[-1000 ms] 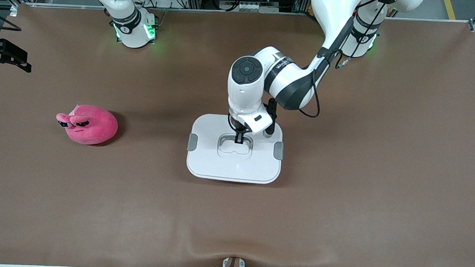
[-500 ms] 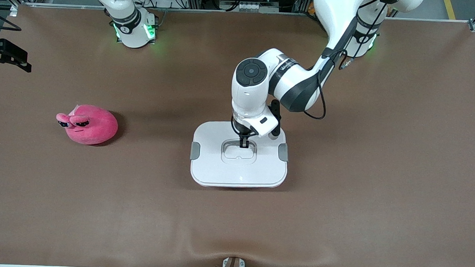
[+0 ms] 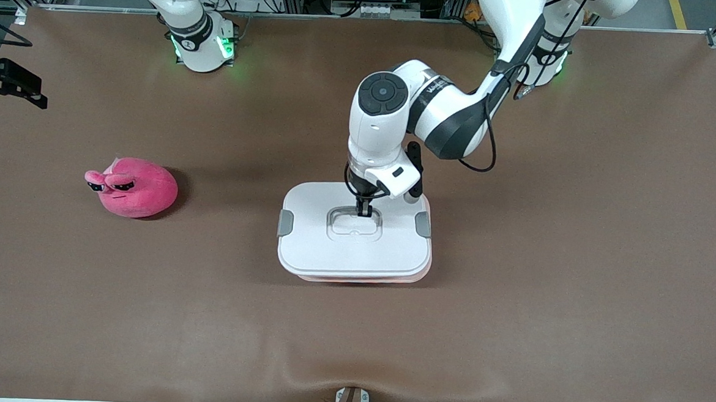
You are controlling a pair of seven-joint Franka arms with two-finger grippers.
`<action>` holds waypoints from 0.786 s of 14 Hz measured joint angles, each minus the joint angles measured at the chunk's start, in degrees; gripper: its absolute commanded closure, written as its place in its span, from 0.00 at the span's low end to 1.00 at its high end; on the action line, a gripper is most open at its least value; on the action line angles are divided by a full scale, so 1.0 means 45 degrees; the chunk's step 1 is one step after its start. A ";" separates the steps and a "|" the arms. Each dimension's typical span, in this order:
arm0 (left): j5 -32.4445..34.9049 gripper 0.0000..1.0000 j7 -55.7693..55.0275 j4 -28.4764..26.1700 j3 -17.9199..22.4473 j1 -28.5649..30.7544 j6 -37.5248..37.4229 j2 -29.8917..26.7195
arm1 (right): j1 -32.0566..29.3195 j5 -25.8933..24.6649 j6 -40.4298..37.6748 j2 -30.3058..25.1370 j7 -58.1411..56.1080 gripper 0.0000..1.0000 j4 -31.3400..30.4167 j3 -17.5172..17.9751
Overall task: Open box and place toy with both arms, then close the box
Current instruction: 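Lift the lid with the left gripper while the right gripper reaches the toy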
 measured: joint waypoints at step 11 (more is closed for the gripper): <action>-0.0316 1.00 0.0229 0.0030 0.0049 0.0462 -0.1887 -0.1213 | -0.0008 0.0005 0.0042 0.1120 -0.0002 0.00 -0.0011 0.0007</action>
